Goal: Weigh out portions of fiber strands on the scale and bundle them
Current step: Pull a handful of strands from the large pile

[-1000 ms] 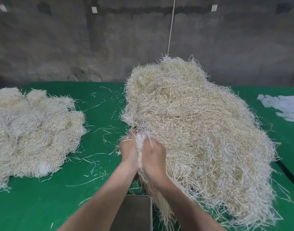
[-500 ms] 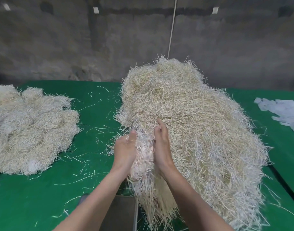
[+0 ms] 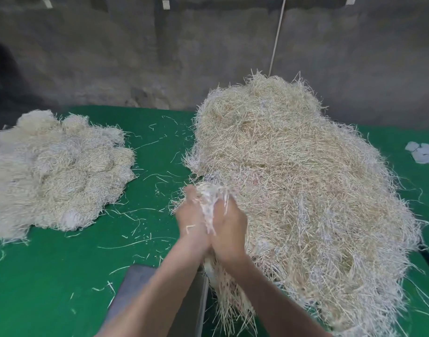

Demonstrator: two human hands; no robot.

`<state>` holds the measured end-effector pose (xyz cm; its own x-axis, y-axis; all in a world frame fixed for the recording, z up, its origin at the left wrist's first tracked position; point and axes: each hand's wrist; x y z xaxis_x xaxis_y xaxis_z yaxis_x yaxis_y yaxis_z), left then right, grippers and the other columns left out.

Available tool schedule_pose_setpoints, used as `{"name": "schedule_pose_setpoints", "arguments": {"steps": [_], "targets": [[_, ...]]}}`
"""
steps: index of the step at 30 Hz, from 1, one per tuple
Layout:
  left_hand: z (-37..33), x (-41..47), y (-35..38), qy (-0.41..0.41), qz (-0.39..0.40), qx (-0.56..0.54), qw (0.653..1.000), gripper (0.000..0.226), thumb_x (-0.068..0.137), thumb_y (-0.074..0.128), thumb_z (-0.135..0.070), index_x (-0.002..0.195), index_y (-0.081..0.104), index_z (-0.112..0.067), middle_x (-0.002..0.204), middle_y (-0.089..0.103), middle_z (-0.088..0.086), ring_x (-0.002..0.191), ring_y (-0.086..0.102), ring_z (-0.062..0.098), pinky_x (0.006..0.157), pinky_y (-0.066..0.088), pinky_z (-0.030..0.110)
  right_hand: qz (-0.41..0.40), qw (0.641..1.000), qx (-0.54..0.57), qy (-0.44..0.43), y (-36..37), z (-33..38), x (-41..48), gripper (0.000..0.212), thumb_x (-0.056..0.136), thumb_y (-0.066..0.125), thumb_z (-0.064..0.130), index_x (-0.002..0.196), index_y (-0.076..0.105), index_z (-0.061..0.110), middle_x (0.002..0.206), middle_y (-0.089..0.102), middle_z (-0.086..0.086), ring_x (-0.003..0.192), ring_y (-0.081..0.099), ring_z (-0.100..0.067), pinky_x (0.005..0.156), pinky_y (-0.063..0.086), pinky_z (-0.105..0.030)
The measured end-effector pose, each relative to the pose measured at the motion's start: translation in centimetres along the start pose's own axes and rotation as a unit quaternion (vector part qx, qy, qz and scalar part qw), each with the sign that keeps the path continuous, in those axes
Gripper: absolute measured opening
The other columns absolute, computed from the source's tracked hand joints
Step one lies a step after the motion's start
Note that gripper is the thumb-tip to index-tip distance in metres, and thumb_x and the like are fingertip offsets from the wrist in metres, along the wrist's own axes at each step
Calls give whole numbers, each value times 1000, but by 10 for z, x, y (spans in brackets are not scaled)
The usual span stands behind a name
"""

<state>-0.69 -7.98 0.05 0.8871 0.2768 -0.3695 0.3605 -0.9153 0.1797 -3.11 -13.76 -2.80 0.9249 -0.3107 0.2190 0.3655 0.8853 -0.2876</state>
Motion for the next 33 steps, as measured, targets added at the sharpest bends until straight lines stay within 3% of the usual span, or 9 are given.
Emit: {"name": "schedule_pose_setpoints", "arguments": {"steps": [3,8,11,15,19,23,29,31,33], "targets": [[10,-10,-4,-17,61,8,998,41,95,49,-44,101,62,-6,97,64,13,90,64,25,81,52,36,-19,998,53,14,-8,-1,15,14,89,53,-4,90,60,8,69,58,6,60,57,-8,56,48,-19],[-3,8,-13,-40,68,13,997,34,101,41,-25,69,50,-16,44,48,-9,43,49,10,43,39,24,34,998,-46,38,23,-4,-2,22,98,38,22,97,57,11,70,53,-1,57,48,-13,51,42,-28],[-1,6,-20,-30,73,106,991,42,93,44,-52,116,55,-19,75,52,-9,64,53,8,67,48,25,36,987,55,145,-12,-3,26,18,95,44,6,95,54,21,87,55,3,60,48,-9,49,40,-20],[-5,22,-40,121,85,163,975,30,92,48,-49,95,61,-22,87,64,0,74,62,11,71,48,19,39,944,303,127,-35,0,18,31,94,48,25,122,52,36,130,49,4,96,54,-16,71,47,-27],[0,22,-32,182,133,234,946,42,92,56,-38,111,65,-2,115,65,14,105,62,25,95,47,37,118,979,154,60,-3,15,-8,53,81,43,72,132,27,64,142,25,33,125,30,2,99,32,-41],[-20,28,-31,93,131,76,984,34,92,46,-52,94,59,-21,87,59,-5,77,54,8,71,41,25,-29,957,199,207,21,16,-13,78,81,54,60,146,24,30,152,27,3,137,31,-19,106,29,-43],[2,14,-57,-23,236,9,972,94,63,39,-85,144,31,-37,148,33,-14,126,39,3,103,25,31,-140,933,219,248,39,15,7,82,86,48,59,149,17,17,155,22,-7,140,25,-27,109,25,-42],[12,18,-47,-65,194,-3,979,89,69,46,-79,137,44,-22,135,51,-2,114,51,10,89,42,27,-136,954,158,217,53,13,1,78,88,45,58,148,23,12,153,27,-11,138,28,-27,104,27,-33],[17,24,-41,16,104,43,993,56,83,51,-62,86,56,-6,68,62,-3,61,55,7,52,44,21,-121,971,99,179,57,9,-1,75,89,43,57,146,28,10,149,33,-14,133,35,-23,93,28,-26]]}}
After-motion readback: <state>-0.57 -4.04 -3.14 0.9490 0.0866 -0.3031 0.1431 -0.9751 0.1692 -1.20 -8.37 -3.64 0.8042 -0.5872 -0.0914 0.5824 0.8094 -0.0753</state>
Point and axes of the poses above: each hand's wrist, its own x-axis towards the middle knuckle, its own y-axis out of the palm, z = x × y
